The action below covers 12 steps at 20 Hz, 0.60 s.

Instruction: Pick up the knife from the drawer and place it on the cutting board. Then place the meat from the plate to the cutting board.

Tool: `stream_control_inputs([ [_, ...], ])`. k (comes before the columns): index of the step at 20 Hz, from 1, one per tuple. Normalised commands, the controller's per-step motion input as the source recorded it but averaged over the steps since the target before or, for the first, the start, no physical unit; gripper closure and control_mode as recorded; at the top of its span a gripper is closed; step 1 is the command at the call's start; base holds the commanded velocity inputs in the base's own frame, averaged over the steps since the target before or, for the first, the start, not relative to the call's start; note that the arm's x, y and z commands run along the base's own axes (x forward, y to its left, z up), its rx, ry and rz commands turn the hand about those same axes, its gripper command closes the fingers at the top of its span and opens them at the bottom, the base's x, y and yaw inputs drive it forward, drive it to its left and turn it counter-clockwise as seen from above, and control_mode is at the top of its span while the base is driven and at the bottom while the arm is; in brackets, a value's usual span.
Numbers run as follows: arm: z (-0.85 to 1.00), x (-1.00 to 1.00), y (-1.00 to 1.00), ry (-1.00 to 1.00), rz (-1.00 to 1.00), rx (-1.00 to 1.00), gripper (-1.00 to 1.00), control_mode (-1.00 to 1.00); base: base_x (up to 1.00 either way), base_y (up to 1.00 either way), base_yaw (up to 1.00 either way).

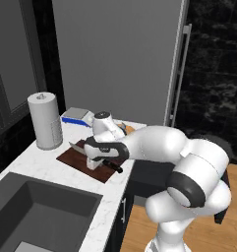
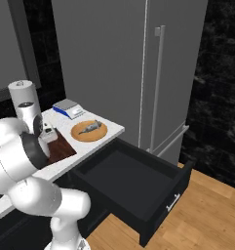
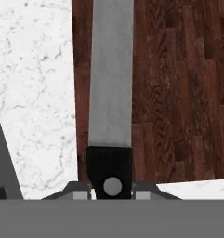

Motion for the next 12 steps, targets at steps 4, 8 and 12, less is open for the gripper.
stream_control_inputs([
  [4, -0.3, 0.18, 0.06, -0.02, 0.0, -0.08, 1.0, -1.0, 0.0, 0.0, 0.0],
  [8, -0.29, 0.25, 0.05, 0.0, 0.0, -0.03, 1.0, -1.0, 0.0, 0.0, 0.0],
  [12, -0.2, 0.24, 0.15, 0.0, 0.0, 0.0, 1.0, -1.0, 0.0, 0.0, 0.0],
])
